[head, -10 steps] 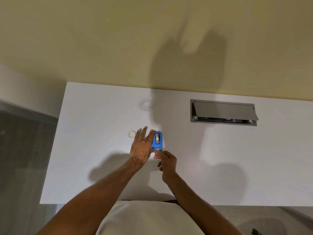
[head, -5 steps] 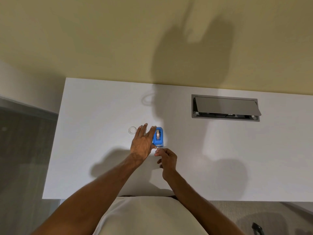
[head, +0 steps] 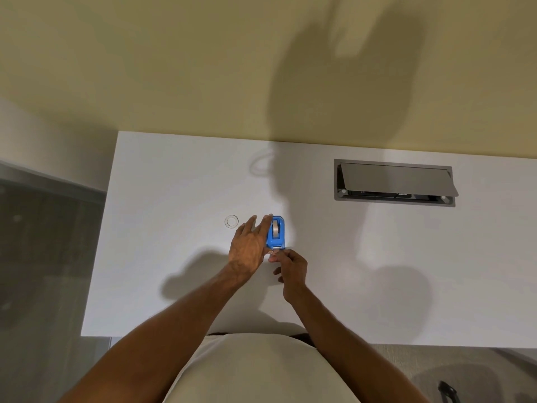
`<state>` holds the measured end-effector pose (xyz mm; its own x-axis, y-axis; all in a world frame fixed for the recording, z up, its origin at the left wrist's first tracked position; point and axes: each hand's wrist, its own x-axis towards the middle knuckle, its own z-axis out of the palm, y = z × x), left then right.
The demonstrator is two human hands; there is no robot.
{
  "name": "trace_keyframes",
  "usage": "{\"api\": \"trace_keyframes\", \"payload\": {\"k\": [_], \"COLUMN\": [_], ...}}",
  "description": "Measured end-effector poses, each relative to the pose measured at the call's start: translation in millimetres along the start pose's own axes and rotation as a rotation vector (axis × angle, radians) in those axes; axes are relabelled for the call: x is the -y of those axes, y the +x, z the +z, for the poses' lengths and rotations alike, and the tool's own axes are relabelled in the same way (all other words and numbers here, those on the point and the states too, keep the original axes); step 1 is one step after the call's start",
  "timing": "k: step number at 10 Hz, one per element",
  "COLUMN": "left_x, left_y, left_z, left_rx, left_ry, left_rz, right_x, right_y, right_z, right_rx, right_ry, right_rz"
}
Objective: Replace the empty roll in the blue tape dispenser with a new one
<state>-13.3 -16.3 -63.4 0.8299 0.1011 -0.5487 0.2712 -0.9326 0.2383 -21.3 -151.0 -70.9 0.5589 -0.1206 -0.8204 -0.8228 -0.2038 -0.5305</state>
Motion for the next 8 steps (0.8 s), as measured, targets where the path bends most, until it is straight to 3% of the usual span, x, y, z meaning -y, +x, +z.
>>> {"api": "trace_keyframes", "payload": {"k": [5, 6, 8], "left_x": [6.8, 10.6, 20.5], "left_y": [0.2, -2.2, -25.1], "left_z": [-4.7, -4.9, -10.6], "left_rx": [-0.056, -0.092, -0.127], "left_ry": [-0.029, -0.014, -0.025], "left_rz": [0.063, 0.104, 0.075], "right_x": [7.5, 20.1, 43.9], "right_y": [-6.2, -2.8, -6.8], "right_z": [-9.6, -12.3, -28.7], "right_rx": [0.028, 0.061, -0.013], "right_ry": [-0.245, -0.417, -1.042], "right_rz": [-0.056, -0.080, -0.329]}}
